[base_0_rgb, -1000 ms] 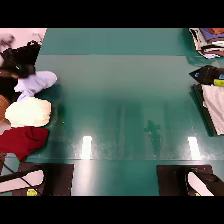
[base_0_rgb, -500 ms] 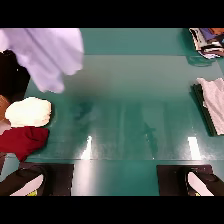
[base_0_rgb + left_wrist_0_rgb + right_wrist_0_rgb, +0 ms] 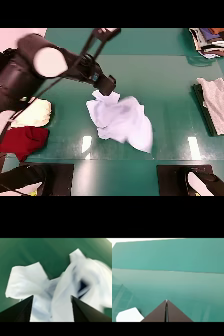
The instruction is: Fold the shirts.
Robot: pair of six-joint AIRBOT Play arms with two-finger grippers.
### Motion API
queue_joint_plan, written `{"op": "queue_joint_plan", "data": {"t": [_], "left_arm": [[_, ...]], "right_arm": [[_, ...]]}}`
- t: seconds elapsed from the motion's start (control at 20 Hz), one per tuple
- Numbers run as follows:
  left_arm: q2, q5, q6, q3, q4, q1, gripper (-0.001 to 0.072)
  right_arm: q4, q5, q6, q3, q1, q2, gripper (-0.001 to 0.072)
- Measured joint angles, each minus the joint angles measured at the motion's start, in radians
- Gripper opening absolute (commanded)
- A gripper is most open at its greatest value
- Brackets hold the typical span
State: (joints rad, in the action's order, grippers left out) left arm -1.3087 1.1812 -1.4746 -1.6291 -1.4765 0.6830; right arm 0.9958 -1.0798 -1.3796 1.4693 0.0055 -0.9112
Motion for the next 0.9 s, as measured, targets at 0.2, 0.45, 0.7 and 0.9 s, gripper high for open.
{"op": "queue_joint_plan", "data": {"t": [0.2,0.45,0.7,0.9], "left_arm": [[-0.026,0.026,-0.014,0.028,-0.018,-0.139,0.0556],[-0.036,-0.013,-0.006,0.225,0.151,-0.366,0.0556],[-0.113,-0.113,0.128,0.444,0.368,-0.440,0.0557],[-0.191,-0.184,0.204,0.494,0.517,-0.452,0.0545]], "right_arm": [[0.000,-0.016,0.000,0.001,0.000,0.000,0.0017],[0.000,-0.026,0.000,0.001,0.000,0.000,0.0017],[0.000,-0.045,0.000,0.001,0.000,-0.010,0.0017],[0.000,-0.090,0.000,0.001,0.000,-0.041,0.0017]]}}
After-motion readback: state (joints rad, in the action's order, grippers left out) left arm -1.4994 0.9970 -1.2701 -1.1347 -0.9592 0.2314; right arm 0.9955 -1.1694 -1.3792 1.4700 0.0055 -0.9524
